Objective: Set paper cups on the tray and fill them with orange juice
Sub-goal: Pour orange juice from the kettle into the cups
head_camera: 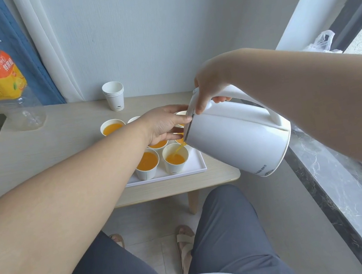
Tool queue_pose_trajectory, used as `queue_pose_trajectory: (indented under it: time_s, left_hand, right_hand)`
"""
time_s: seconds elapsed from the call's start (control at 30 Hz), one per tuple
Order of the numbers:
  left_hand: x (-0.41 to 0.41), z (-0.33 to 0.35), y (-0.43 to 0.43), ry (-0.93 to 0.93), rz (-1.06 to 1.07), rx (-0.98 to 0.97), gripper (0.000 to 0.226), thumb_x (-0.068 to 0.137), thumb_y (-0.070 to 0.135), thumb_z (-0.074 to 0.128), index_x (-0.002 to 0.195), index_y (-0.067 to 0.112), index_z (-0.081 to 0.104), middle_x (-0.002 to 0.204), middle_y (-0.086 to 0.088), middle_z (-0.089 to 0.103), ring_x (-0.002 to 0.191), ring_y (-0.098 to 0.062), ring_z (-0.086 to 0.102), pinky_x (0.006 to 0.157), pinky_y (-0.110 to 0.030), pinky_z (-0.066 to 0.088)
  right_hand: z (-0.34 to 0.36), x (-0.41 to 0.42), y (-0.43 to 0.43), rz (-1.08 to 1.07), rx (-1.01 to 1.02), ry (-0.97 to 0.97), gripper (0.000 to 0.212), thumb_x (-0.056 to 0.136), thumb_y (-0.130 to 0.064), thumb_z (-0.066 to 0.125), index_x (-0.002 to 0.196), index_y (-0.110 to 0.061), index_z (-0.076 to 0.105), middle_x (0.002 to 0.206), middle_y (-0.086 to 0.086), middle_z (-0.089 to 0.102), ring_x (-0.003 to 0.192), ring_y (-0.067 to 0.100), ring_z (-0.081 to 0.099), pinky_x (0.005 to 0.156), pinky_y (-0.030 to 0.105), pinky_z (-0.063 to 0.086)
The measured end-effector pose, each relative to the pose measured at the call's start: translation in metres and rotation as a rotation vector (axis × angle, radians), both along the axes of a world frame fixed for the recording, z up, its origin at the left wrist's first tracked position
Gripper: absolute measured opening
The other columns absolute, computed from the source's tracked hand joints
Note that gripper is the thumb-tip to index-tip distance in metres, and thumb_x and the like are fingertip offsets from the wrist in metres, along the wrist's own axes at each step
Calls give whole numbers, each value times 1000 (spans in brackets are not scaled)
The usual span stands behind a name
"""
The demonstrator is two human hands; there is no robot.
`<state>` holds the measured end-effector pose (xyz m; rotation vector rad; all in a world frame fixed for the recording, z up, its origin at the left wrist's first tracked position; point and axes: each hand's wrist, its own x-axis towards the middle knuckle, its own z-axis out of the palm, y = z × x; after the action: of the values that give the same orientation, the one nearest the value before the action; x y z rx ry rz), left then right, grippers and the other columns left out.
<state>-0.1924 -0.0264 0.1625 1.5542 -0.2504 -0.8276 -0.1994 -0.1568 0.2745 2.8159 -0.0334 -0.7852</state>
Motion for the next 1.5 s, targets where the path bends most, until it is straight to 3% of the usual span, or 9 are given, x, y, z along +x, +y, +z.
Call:
queue_pose_trajectory:
  time_s: [0.23, 0.37, 0.6, 0.73, 0.87, 0.97, 1.5]
  left_hand:
    - [0, 1, 1, -2, -2, -6, 39, 94, 11, 58, 131, 24, 54, 104, -1, 66, 97, -23, 61, 94, -32, 49]
    - [2, -1, 1, -1, 3, 2, 43, 93, 11, 59, 134, 23, 52, 107, -2, 66, 97, -24, 61, 95, -34, 49]
    - [3, -1, 2, -2, 6, -2, 43, 93, 11, 59, 134, 23, 53, 113, -4, 65, 101, -25, 61, 92, -32, 51]
    - [4, 1, 4, -9, 3, 3, 45, 93, 12, 59, 136, 23, 51, 115, -5, 64, 101, -25, 61, 89, -30, 51]
    - [4, 2, 4, -15, -1, 6, 43, 94, 12, 59, 134, 24, 52, 117, -5, 64, 101, -25, 61, 88, -29, 50]
    - [5, 0, 5, -15, 1, 8, 45, 93, 13, 59, 136, 24, 51, 122, -7, 63, 103, -26, 61, 91, -31, 50]
    - [5, -2, 5, -10, 5, -4, 42, 93, 12, 59, 133, 24, 53, 117, -6, 65, 102, -26, 62, 96, -34, 49]
  right_hand:
    - [1, 0, 1, 6, 7, -19, 44, 81, -45, 67, 97, -4, 66, 66, 4, 60, 61, 23, 56, 61, 26, 40]
    - [0, 2, 1, -2, 11, -14, 49, 82, -46, 67, 102, -2, 66, 68, 5, 61, 65, 26, 57, 70, 29, 43]
    - [1, 3, 3, 2, 23, -28, 46, 81, -45, 67, 100, -3, 65, 68, 4, 60, 59, 22, 55, 64, 28, 42]
    - [1, 3, 4, -6, 19, -24, 53, 80, -46, 68, 106, -1, 66, 72, 6, 63, 67, 27, 59, 74, 30, 46]
    - [2, 5, 5, 0, 15, -24, 53, 81, -46, 68, 107, 0, 65, 71, 6, 62, 64, 26, 58, 69, 29, 44]
    - [2, 5, 5, -3, 12, -18, 54, 81, -47, 68, 107, 1, 65, 74, 7, 63, 68, 27, 59, 74, 30, 45]
    - [3, 4, 7, -2, 20, -33, 51, 81, -44, 69, 106, 0, 65, 68, 4, 60, 58, 21, 55, 59, 26, 40]
